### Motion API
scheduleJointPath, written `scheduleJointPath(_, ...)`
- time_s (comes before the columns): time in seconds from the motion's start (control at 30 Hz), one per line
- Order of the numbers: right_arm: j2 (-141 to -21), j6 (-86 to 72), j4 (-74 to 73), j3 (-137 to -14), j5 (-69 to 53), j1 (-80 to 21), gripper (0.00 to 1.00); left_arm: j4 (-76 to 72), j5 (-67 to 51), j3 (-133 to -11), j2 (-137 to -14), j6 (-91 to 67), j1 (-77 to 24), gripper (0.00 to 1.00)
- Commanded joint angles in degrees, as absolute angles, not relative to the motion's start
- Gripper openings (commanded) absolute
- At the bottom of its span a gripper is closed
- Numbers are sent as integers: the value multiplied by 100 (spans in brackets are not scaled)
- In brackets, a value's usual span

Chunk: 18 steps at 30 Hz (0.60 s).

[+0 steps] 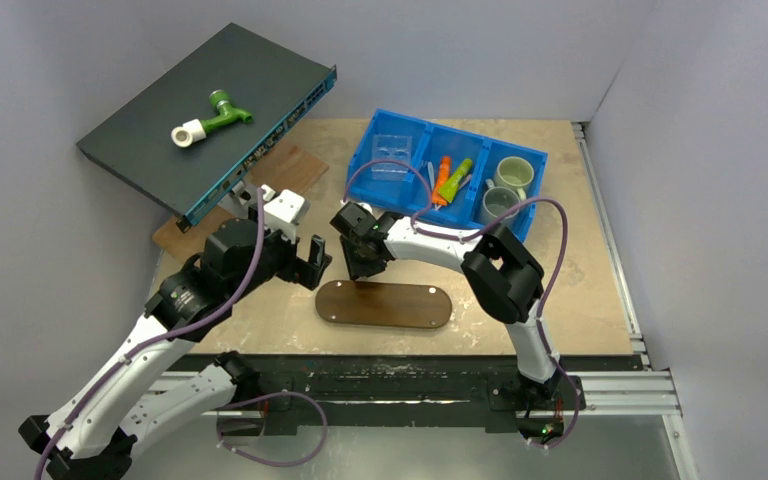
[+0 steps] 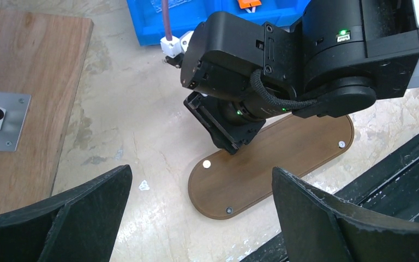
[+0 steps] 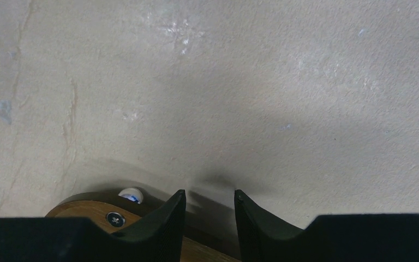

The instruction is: Prepare toiletry sets of a toothbrush and toothpaste on the tray

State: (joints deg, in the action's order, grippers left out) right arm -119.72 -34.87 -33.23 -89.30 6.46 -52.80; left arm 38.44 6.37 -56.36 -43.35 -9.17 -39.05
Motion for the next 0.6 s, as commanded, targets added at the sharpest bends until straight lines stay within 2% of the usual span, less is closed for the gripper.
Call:
scheduleJointPath(0.0, -11668, -3409, -3408, -8776, 690, -5330, 40, 3595, 721, -5618, -4237, -792, -3909, 100)
scheduleJointPath(0.27, -11308, -3478, -3571, -8670, 826, -5370, 41, 3582, 701, -5599, -4228, -791, -3909, 100)
scheduleJointPath(0.57, -10715, -3563, -4153, -9132, 1347, -5370, 44, 3560, 702, -5591, -4220, -783, -3909, 100)
